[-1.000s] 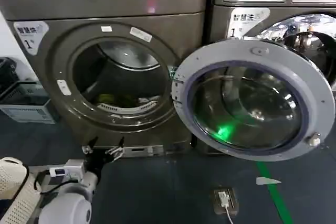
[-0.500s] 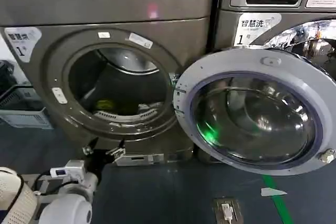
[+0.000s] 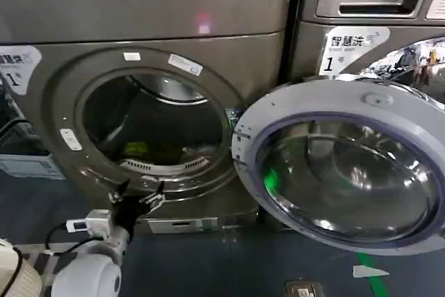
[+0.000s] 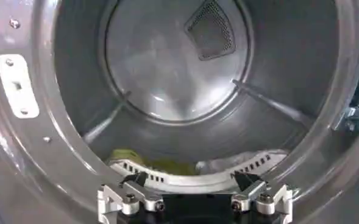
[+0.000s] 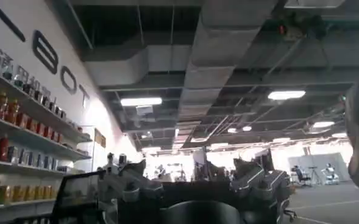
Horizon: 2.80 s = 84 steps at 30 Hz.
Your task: Grasp the clothes from the dryer.
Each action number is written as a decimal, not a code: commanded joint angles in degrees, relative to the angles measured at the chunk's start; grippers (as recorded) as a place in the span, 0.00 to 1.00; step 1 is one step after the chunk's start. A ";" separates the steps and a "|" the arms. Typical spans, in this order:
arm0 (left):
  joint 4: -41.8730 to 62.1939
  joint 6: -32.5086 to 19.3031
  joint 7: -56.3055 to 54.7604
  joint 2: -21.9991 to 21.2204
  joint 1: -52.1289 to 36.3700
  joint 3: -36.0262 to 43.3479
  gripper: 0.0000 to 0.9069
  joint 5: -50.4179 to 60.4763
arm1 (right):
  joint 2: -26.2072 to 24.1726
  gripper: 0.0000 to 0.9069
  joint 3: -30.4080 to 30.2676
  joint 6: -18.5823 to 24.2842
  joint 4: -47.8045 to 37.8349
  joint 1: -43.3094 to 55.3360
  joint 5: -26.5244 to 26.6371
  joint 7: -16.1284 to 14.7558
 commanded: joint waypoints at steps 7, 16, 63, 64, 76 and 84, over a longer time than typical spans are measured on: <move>0.26 2.81 0.04 -0.03 -0.12 0.16 1.00 -0.13 | 0.27 1.00 -0.24 0.11 0.02 0.15 -0.40 -0.15; 0.37 2.81 -0.02 0.01 -0.22 -0.02 1.00 -0.14 | 0.31 1.00 -0.88 0.14 0.36 0.78 -1.23 -0.26; 29.77 -48.91 71.54 7.44 -32.29 -1.64 1.00 77.08 | 1.86 1.00 -4.92 1.13 2.72 2.83 -3.25 -2.34; 30.54 -50.64 71.54 8.04 -32.84 -1.26 1.00 77.52 | 1.91 1.00 -4.91 1.13 2.71 2.77 -3.27 -2.36; 37.30 -54.45 71.61 16.18 -37.56 3.73 1.00 76.81 | 2.61 1.00 -5.76 1.36 2.34 3.24 -3.31 -2.42; 39.44 -54.41 71.64 17.04 -38.51 5.48 1.00 75.83 | 2.59 1.00 -6.07 1.99 1.44 3.13 -3.62 -2.42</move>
